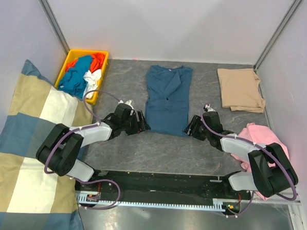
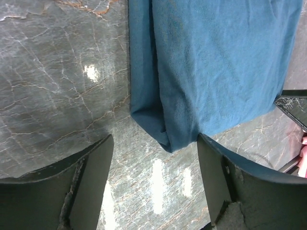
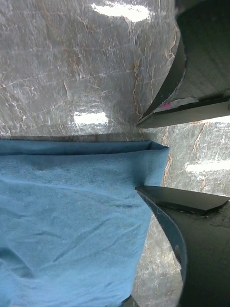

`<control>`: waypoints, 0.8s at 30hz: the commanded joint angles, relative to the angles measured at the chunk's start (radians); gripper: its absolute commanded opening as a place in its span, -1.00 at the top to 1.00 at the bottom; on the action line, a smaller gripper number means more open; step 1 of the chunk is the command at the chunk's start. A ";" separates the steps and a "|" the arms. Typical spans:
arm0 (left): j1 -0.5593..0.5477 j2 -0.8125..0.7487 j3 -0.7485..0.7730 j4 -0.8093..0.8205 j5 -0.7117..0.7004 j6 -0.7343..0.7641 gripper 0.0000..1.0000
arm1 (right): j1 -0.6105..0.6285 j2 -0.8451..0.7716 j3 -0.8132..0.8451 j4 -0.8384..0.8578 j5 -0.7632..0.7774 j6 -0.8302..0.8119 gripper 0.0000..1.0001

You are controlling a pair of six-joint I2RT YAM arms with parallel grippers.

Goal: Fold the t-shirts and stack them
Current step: Fold the tshirt

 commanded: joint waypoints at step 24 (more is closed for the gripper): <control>-0.013 0.175 0.026 0.040 0.007 -0.014 0.54 | 0.004 0.067 -0.036 -0.010 -0.055 0.015 0.68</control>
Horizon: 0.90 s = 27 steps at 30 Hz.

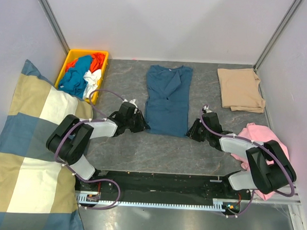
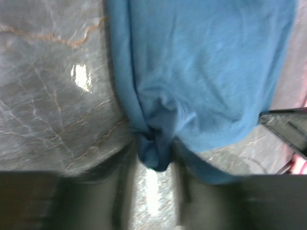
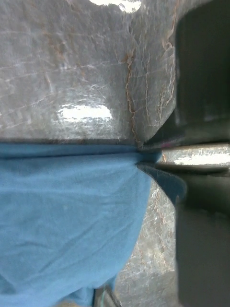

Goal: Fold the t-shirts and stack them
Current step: Fold the tshirt

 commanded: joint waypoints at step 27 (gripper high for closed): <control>-0.360 -0.599 -0.339 -0.412 -0.055 -0.289 0.96 | 0.242 -0.544 -0.021 -0.727 0.005 0.135 1.00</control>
